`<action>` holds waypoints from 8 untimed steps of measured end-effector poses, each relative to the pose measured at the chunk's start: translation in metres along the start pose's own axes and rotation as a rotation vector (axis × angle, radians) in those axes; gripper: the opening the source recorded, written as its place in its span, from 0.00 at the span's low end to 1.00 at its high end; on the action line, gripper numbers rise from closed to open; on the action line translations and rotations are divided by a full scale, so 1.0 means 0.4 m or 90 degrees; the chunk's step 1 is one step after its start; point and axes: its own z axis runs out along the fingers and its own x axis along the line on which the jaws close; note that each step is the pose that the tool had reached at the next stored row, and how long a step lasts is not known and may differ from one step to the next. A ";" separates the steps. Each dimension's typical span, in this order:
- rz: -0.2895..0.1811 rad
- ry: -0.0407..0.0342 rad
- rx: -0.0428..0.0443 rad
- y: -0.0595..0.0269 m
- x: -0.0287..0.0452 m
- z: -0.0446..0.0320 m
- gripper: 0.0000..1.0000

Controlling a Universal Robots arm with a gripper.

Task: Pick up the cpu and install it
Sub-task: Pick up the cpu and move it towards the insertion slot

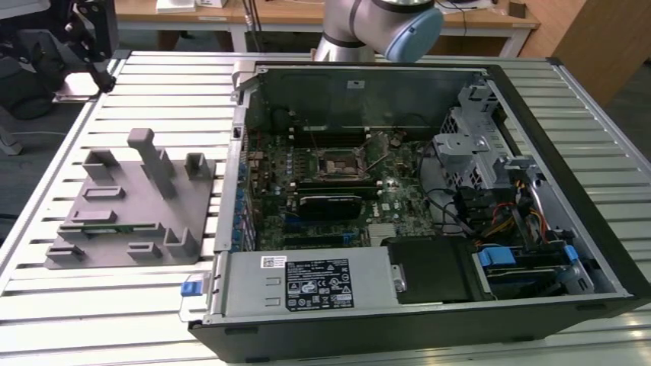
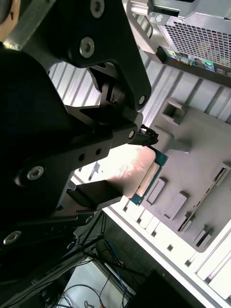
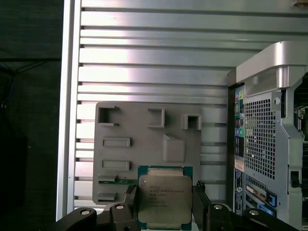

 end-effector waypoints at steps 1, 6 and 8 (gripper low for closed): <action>0.000 0.0000 0.0000 0.000 -0.003 0.000 0.54; 0.000 0.0000 0.0000 0.000 -0.019 0.000 0.54; 0.000 0.0000 0.0000 0.000 -0.026 0.000 0.54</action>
